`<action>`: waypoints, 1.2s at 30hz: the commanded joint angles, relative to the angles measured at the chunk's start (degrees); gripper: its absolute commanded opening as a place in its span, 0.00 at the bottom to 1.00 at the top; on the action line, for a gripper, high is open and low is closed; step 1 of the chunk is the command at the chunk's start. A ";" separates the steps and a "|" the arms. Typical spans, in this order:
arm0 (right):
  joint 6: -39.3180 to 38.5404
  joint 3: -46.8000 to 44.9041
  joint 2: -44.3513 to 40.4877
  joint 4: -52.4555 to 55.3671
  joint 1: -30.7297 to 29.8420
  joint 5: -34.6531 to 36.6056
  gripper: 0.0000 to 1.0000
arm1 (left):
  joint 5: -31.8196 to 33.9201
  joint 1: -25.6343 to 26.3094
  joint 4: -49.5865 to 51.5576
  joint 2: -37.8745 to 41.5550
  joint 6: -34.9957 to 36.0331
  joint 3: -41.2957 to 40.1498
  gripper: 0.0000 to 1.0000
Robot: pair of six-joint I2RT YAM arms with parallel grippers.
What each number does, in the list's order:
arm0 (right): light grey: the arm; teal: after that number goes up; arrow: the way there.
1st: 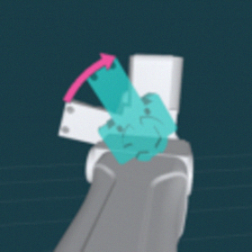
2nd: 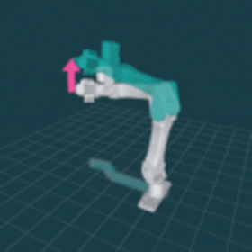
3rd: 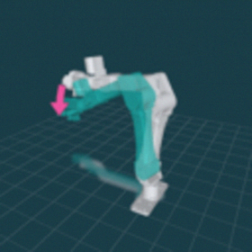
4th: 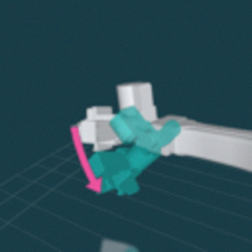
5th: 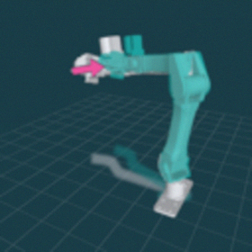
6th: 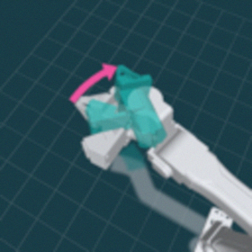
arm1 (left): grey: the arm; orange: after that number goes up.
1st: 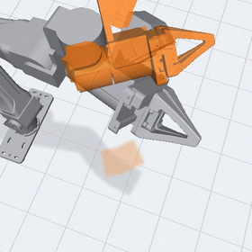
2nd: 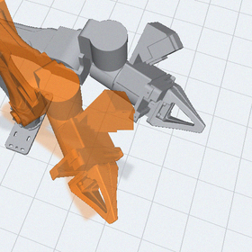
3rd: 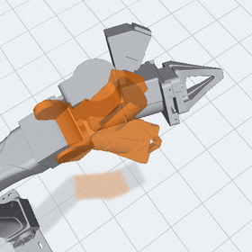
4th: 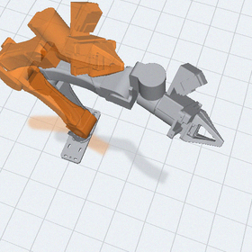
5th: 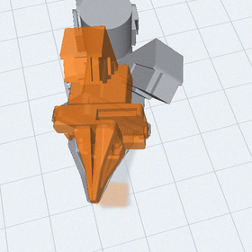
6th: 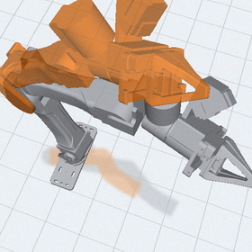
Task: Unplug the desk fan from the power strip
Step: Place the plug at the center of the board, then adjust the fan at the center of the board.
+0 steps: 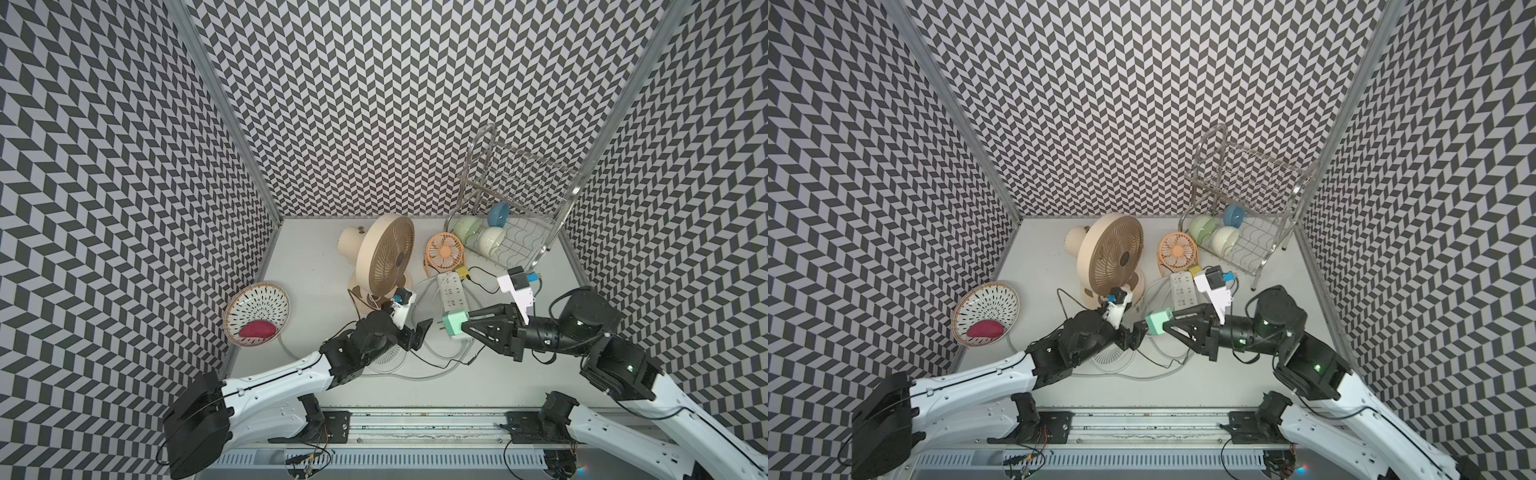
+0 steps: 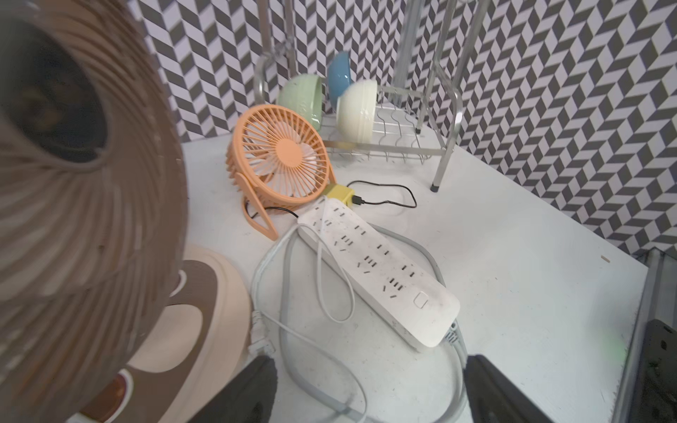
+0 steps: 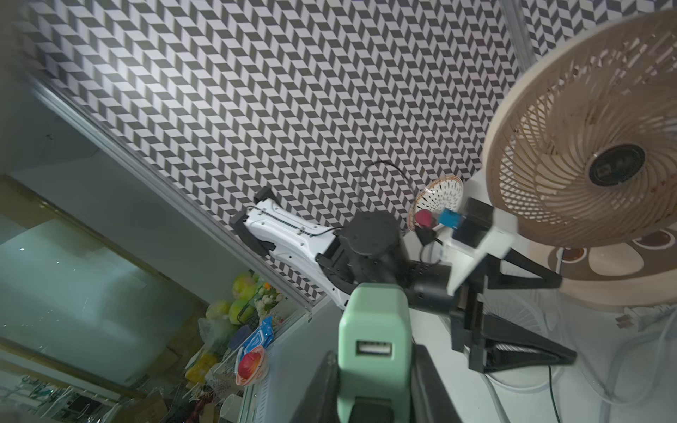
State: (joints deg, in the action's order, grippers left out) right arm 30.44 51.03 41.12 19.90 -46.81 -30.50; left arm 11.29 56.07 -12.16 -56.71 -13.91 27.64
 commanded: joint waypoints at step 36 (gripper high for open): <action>-5.44 -3.32 55.21 -27.74 -7.29 8.97 0.70 | 4.45 -34.18 12.90 18.71 -23.50 -4.14 0.95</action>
State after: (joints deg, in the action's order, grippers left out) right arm 26.89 47.72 100.99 -10.55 -53.89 -29.06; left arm 16.56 24.05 -3.60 -37.76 -36.03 22.70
